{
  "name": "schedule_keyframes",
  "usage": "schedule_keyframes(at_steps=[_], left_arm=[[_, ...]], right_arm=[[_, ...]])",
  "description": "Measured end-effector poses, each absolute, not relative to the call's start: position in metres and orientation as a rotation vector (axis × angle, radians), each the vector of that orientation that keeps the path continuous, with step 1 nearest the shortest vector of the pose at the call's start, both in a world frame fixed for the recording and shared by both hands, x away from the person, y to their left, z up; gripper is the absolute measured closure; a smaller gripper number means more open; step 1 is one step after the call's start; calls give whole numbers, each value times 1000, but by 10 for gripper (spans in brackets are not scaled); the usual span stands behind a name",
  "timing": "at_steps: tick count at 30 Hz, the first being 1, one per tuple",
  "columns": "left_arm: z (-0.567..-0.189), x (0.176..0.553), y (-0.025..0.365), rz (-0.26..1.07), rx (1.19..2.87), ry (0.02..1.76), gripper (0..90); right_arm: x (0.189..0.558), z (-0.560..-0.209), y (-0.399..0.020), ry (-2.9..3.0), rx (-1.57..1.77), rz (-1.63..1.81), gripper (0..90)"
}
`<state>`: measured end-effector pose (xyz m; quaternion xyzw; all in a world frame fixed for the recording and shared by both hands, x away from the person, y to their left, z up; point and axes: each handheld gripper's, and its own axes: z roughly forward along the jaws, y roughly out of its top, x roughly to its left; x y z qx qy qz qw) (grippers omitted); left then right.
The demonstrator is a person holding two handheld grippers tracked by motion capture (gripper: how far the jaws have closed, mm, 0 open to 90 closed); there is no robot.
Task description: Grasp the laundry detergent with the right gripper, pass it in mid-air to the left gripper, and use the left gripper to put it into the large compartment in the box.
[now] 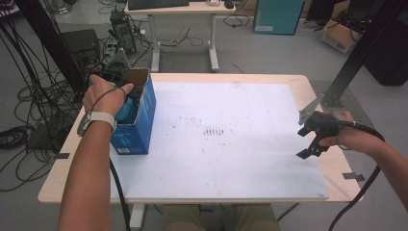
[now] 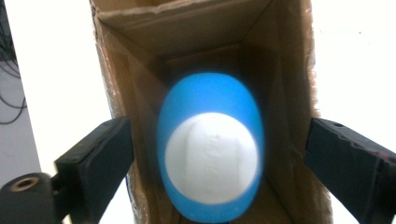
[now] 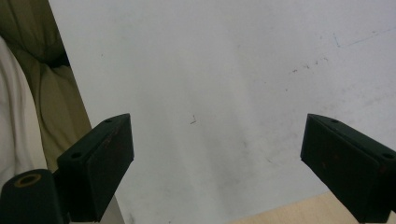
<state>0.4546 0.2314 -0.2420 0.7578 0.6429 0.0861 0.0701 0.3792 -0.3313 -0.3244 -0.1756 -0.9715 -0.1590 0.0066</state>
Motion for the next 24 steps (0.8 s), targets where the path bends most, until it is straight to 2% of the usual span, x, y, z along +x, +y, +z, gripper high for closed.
schedule_keyframes(at_steps=[13,24], left_arm=[[-189,442,216,362,2296,1743,73],[-149,432,165,405,2435,1460,72]], right_arm=[[377,-315,-334,-3049,-554,-517,96],[377,-308,-336,-3052,-568,-531,96]])
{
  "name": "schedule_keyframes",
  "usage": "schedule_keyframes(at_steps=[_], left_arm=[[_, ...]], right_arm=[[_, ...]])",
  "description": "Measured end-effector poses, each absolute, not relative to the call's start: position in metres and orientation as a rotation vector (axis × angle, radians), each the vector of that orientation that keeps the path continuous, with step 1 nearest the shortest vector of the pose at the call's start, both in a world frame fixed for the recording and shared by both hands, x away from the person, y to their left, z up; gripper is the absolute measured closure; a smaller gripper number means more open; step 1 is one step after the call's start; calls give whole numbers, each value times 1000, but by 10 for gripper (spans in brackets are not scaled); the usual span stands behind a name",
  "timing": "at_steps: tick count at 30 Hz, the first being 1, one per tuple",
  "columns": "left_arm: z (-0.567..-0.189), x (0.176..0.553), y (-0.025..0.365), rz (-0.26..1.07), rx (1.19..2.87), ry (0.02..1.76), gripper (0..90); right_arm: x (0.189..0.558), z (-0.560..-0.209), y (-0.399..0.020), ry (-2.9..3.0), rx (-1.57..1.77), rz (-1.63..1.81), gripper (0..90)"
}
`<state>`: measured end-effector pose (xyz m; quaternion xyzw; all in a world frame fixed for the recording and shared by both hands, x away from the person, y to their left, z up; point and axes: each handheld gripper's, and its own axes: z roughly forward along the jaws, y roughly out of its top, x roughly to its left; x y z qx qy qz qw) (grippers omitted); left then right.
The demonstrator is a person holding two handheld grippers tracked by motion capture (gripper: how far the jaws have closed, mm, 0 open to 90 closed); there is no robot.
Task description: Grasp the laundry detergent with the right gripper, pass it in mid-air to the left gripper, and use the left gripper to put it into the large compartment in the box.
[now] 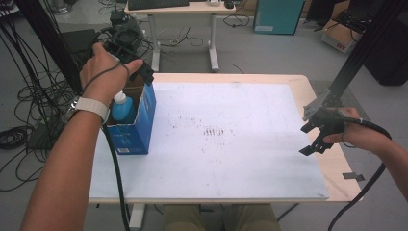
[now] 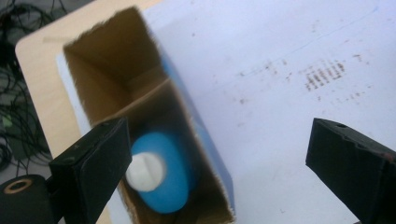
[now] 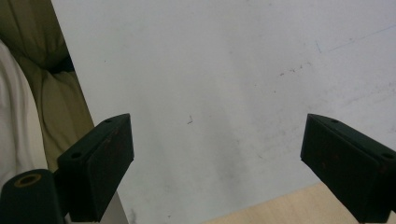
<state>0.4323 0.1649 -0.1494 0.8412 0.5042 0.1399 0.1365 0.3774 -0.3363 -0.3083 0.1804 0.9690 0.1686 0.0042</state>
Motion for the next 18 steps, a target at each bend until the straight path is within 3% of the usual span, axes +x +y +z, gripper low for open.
schedule_keyframes(at_steps=[18], left_arm=[[-121,442,93,373,2613,1045,71]], right_arm=[[378,-306,-340,3024,587,573,95]])
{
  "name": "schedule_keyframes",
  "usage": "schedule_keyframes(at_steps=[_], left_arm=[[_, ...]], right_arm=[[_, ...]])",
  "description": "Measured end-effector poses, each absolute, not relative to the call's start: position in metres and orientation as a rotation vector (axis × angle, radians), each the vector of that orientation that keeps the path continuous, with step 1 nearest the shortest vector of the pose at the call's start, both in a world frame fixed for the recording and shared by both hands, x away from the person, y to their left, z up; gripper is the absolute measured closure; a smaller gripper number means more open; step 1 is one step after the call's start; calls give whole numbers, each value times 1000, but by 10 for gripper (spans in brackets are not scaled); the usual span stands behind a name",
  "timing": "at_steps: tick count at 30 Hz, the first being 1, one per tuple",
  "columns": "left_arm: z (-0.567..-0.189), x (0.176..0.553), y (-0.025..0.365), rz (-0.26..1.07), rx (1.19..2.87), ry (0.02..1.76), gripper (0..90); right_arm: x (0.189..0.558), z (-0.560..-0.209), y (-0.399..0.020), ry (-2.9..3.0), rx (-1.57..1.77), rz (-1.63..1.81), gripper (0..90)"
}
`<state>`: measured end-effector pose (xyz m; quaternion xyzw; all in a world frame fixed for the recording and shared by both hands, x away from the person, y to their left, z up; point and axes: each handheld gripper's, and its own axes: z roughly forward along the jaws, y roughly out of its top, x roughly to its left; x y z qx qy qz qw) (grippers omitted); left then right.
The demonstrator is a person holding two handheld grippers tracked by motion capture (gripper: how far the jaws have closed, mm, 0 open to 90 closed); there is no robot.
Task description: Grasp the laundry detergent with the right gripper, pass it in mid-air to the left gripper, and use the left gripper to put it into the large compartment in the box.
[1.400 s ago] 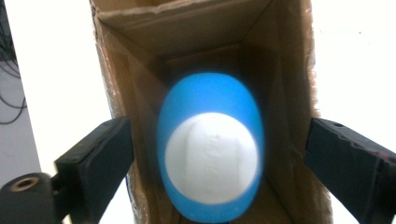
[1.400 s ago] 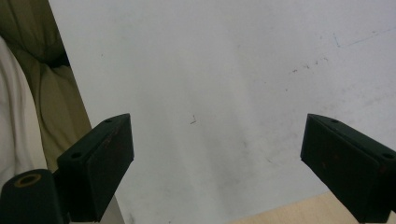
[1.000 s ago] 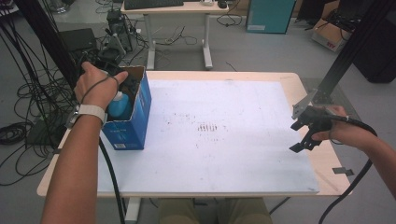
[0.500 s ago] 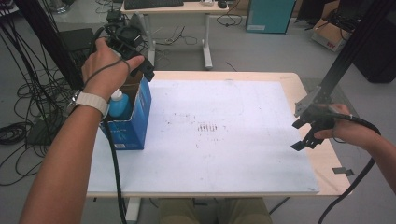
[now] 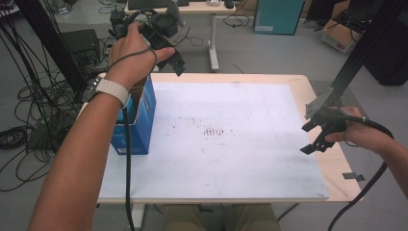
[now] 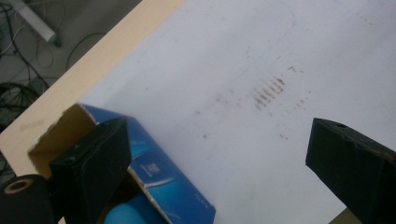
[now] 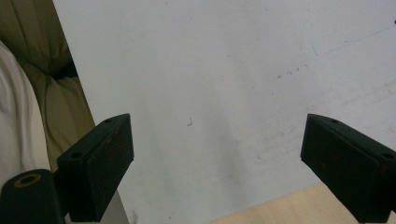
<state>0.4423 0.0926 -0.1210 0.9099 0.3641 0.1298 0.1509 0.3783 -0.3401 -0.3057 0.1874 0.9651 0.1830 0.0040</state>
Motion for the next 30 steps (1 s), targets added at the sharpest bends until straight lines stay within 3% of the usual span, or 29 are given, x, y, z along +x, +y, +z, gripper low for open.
schedule_keyframes(at_steps=[16,30], left_arm=[[-139,439,33,307,2740,706,71],[-165,436,4,237,2761,609,71]], right_arm=[[379,-303,-340,3016,585,575,94],[379,-301,-340,3011,585,584,94]])
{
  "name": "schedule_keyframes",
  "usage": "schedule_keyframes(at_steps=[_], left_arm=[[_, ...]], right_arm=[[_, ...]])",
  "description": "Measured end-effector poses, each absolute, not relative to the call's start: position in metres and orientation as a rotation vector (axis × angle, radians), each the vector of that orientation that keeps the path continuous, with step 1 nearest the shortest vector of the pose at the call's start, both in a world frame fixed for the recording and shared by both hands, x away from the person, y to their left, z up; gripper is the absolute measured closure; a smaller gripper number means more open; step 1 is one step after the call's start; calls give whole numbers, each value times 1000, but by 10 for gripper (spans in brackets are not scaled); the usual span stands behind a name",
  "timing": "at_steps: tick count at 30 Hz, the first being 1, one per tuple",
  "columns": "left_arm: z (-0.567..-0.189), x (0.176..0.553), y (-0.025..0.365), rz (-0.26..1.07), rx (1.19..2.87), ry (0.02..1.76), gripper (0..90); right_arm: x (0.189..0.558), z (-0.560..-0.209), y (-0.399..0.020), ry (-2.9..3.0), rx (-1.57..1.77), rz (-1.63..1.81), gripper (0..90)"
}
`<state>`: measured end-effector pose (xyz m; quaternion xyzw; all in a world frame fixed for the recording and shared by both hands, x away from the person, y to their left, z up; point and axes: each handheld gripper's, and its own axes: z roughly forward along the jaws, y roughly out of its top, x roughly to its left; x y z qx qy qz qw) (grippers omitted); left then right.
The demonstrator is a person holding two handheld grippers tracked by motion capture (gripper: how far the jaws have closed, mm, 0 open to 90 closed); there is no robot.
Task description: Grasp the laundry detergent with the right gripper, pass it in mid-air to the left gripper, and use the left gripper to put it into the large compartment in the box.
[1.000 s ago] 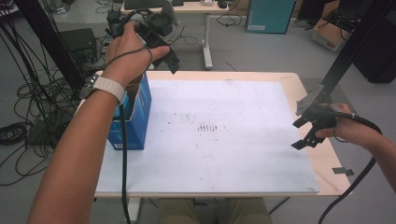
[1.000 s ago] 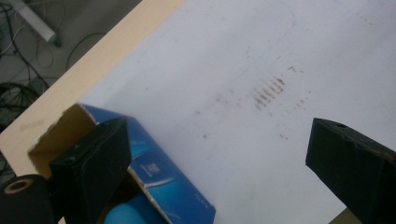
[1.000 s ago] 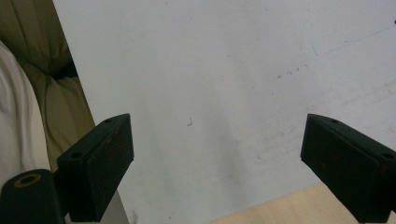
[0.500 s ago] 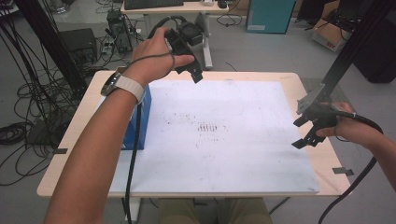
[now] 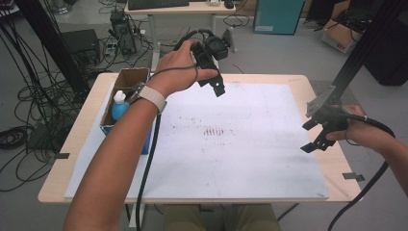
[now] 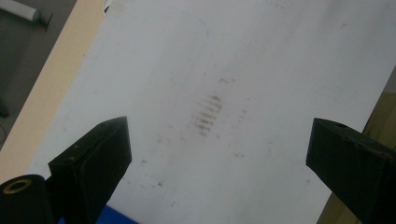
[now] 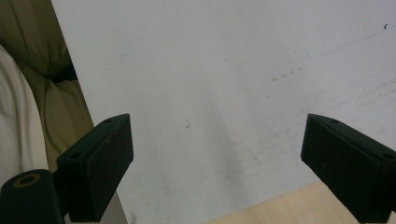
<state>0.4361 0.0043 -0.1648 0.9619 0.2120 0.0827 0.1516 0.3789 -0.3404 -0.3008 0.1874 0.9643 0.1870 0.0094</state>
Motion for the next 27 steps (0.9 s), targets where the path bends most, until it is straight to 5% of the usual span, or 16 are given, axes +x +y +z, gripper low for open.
schedule_keyframes(at_steps=[27], left_arm=[[-200,436,-4,202,2815,604,75]], right_arm=[[379,-299,-332,3020,564,584,94]])
